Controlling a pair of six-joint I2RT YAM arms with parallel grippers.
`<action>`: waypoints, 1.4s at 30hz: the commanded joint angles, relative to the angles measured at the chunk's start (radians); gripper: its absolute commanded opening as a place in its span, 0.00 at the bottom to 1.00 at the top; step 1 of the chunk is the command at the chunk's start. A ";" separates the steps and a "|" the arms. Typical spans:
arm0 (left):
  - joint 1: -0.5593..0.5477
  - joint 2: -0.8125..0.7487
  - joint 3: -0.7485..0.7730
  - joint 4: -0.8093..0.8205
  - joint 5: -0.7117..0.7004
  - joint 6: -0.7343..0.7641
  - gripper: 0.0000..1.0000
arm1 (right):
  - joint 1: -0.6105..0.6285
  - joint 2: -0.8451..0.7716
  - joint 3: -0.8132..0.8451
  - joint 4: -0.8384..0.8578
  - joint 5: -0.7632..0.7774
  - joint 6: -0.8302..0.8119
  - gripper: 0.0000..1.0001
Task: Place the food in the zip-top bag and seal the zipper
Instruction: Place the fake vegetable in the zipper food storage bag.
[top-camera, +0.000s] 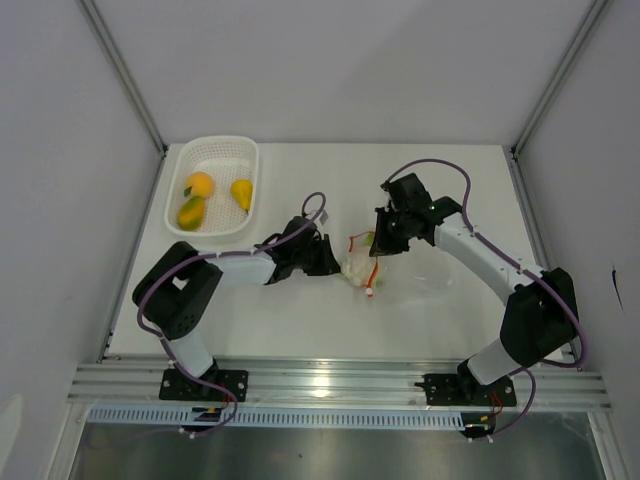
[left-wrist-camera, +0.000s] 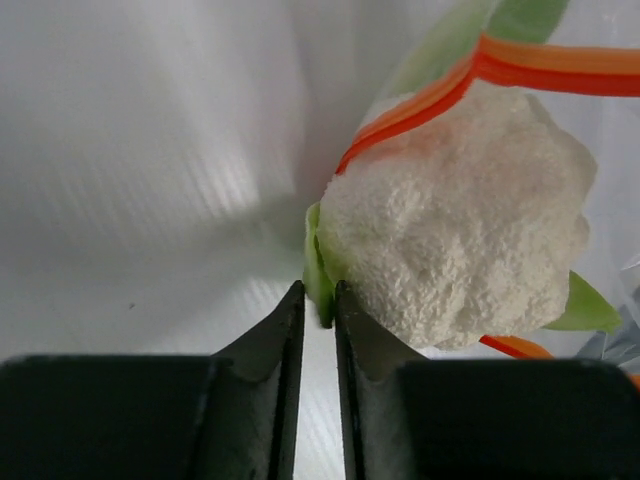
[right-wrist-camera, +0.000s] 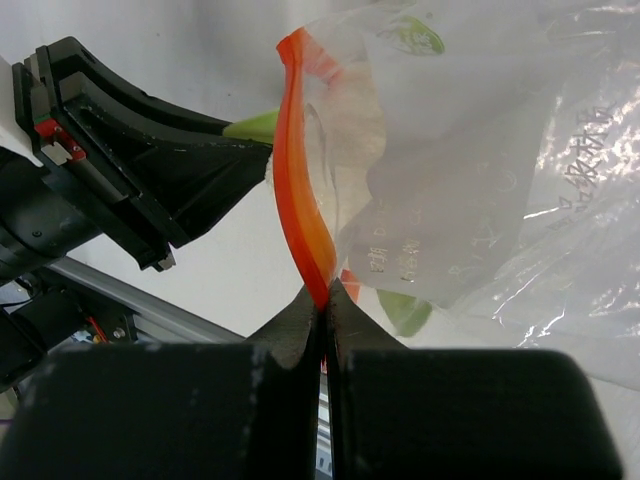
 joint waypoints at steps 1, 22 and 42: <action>-0.022 0.010 0.065 0.047 0.051 -0.015 0.18 | 0.005 -0.005 0.000 0.034 -0.020 0.010 0.00; -0.047 -0.246 -0.007 0.305 0.151 -0.228 0.01 | -0.009 -0.022 0.007 0.085 -0.125 0.094 0.00; -0.070 -0.122 0.025 0.228 0.134 -0.124 0.18 | -0.030 -0.030 -0.013 0.114 -0.192 0.117 0.00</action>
